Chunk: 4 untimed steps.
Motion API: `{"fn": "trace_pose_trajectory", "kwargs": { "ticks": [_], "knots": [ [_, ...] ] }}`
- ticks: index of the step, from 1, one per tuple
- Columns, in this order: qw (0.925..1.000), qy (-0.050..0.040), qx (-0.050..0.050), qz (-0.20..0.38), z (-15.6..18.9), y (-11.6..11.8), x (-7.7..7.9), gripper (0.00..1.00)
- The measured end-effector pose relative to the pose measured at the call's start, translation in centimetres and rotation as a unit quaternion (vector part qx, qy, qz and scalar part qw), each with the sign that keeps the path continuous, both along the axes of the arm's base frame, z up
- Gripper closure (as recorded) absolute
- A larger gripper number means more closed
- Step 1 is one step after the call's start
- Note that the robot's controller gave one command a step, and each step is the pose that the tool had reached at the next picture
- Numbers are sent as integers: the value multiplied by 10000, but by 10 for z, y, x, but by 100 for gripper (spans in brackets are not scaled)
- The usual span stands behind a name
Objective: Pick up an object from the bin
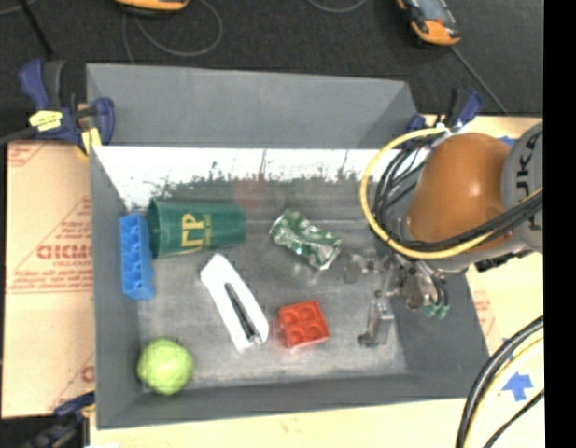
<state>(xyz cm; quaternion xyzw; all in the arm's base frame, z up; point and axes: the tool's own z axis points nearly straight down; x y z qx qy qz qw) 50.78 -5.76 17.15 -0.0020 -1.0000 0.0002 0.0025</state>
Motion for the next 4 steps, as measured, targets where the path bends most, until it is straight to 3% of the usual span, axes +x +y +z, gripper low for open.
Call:
{"fn": "trace_pose_trajectory", "kwargs": {
  "ticks": [1,2,3,4],
  "knots": [
    [10000,-33,-3,8,4,0,1,0],
    [9998,-64,-9,174,-31,32,-12,0],
    [9956,-18,7,934,-53,56,-16,0],
    [9957,-132,-3,913,-97,84,-14,100]
  ]
}}
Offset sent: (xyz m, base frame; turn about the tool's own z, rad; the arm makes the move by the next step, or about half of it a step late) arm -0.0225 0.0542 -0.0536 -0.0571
